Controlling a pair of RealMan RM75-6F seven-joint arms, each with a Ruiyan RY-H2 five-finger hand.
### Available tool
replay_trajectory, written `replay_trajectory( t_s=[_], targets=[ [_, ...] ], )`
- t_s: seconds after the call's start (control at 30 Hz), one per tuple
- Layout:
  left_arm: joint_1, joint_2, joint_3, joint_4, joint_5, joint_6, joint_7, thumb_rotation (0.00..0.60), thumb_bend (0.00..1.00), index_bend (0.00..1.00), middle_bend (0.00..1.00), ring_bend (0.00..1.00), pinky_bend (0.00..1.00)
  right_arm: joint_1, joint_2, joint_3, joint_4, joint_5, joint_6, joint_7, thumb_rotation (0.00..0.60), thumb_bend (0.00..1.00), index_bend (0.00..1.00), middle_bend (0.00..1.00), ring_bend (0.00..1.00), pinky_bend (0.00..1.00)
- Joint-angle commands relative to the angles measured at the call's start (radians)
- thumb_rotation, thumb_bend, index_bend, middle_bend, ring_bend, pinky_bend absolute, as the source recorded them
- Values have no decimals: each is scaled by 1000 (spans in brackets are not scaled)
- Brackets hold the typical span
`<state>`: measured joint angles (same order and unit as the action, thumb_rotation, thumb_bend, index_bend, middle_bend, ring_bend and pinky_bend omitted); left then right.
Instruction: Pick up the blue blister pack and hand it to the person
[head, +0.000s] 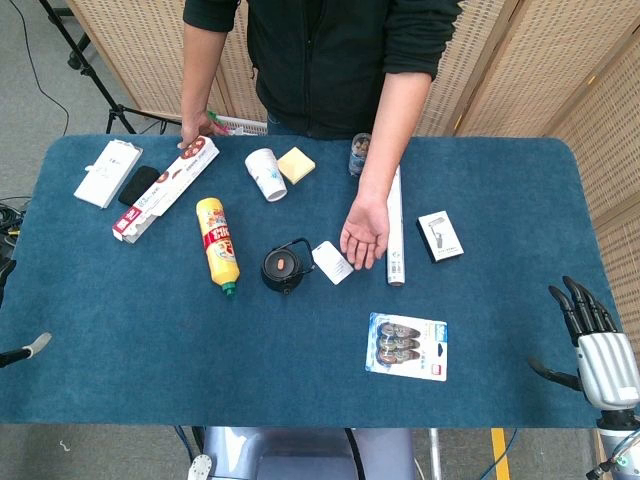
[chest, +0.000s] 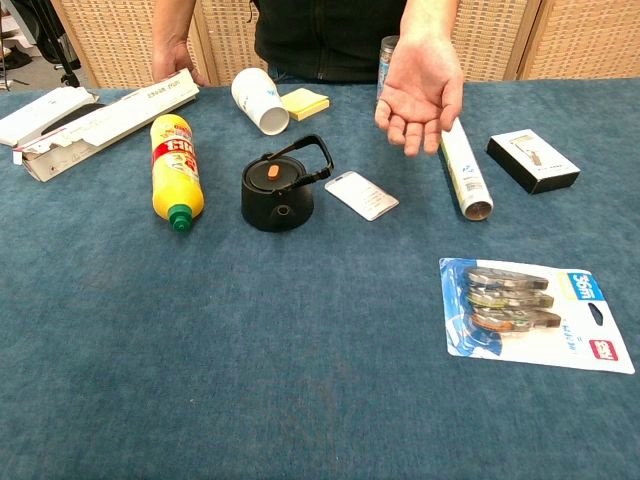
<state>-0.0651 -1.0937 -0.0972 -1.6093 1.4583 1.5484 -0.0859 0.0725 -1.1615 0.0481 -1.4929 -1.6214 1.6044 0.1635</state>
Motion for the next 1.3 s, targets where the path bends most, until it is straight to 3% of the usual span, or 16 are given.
replay_trajectory(
  t_s=[0.03, 0.4, 0.7, 1.03, 1.3],
  targets=[
    [0, 0, 0, 0, 0, 0, 0, 600, 0, 0, 0, 0, 59, 0, -1, -1, 0, -2, -1, -2, 600, 0, 41, 0, 0, 138],
    [0, 0, -2, -5, -1, 1, 4, 600, 0, 0, 0, 0, 59, 18, 4, -27, -7, -30, -47, -2, 600, 0, 41, 0, 0, 129],
    [-11, -5, -7, -4, -19, -23, 17, 600, 0, 0, 0, 0, 59, 164, -19, -73, -94, -126, -280, -65, 600, 0, 41, 0, 0, 128],
    [-16, 0, -15, 5, -41, -40, -3, 600, 0, 0, 0, 0, 59, 274, -73, -61, -225, -44, -496, -166, 600, 0, 41, 0, 0, 128],
    [-16, 5, -17, 8, -44, -43, -16, 600, 0, 0, 0, 0, 59, 331, -194, -9, -196, 78, -582, -321, 600, 0, 41, 0, 0, 128]
  ],
)
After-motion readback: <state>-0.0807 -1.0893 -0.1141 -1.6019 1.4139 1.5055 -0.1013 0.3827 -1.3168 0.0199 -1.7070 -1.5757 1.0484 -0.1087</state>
